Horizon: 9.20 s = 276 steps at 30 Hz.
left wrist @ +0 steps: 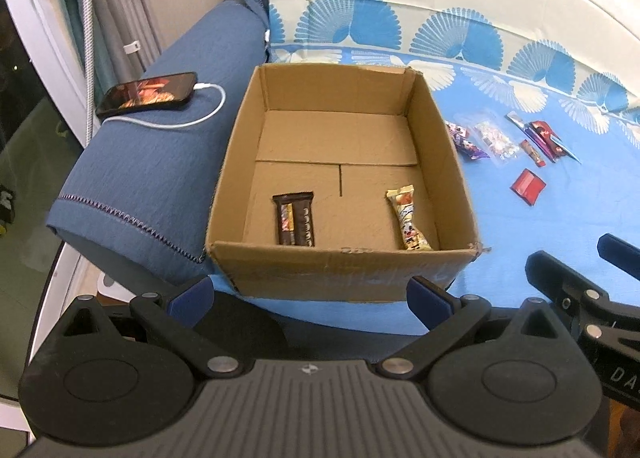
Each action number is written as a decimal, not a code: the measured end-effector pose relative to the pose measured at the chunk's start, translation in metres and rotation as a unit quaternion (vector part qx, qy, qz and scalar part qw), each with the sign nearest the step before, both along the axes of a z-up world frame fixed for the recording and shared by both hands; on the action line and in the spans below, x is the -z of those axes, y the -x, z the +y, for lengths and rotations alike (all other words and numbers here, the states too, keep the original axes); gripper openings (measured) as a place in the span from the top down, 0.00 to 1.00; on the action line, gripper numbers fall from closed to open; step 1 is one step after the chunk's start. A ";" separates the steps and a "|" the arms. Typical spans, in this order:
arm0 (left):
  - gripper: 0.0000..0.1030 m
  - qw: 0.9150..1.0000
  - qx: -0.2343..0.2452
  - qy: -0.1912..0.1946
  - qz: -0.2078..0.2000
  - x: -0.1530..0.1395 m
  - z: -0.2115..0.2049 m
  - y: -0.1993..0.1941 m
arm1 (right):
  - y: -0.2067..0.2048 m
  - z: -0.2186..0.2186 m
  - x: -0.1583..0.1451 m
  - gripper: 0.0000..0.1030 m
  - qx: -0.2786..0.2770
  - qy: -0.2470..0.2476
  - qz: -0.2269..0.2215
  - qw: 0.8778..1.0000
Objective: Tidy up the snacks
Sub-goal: 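Grasp the clear candy bag with the left tool while the right tool grasps the blue stick, then carry the candy bag in the left tool while the right tool carries the blue stick to the box, then release the candy bag and blue stick into the box, withdraw both tools, then move both open tools from the box toward the snacks on the bed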
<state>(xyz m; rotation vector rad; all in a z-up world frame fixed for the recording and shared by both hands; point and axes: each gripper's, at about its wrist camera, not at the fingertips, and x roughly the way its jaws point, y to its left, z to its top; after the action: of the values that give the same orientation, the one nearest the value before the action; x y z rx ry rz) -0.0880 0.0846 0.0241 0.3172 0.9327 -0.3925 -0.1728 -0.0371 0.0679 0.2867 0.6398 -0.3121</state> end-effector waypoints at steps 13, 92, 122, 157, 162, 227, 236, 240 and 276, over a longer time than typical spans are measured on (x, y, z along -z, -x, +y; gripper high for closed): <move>0.00 0.998 0.059 0.009 0.027 -0.006 -0.095 -0.007 | 0.029 -0.065 0.014 0.08 0.077 -0.009 -0.002 0.997; 0.96 0.972 0.062 0.094 0.205 0.054 -0.337 -0.143 | 0.003 -0.347 0.120 0.96 0.208 0.011 0.066 0.976; 0.96 0.976 -0.036 0.179 0.117 -0.065 0.002 -0.095 | -0.046 -0.052 -0.003 0.96 -0.024 0.002 0.019 1.000; 0.96 0.973 -0.049 0.172 0.149 -0.022 -0.005 -0.168 | -0.139 -0.024 0.017 0.96 -0.072 0.006 0.057 0.996; 0.96 0.973 -0.049 0.167 0.153 -0.013 -0.010 -0.179 | -0.153 -0.024 0.023 0.96 -0.073 0.003 0.063 0.995; 0.00 0.999 -0.019 0.041 0.011 -0.028 0.030 -0.023 | -0.027 0.030 -0.010 0.11 -0.050 0.038 0.041 0.997; 0.00 0.999 -0.016 0.041 -0.003 -0.037 0.030 -0.012 | -0.019 0.035 -0.014 0.09 -0.053 0.043 0.033 0.997; 0.00 0.999 -0.014 0.040 -0.002 -0.037 0.031 -0.011 | -0.018 0.036 -0.015 0.05 -0.054 0.042 0.031 0.997; 0.00 1.000 0.006 0.009 -0.011 -0.039 0.000 -0.010 | -0.012 0.016 -0.006 0.00 -0.035 0.013 0.025 0.999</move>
<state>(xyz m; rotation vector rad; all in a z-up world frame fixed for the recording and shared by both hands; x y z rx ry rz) -0.0778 0.0850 0.0631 0.3097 0.9050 -0.4076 -0.1612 -0.0212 0.0738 0.2319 0.6928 -0.2609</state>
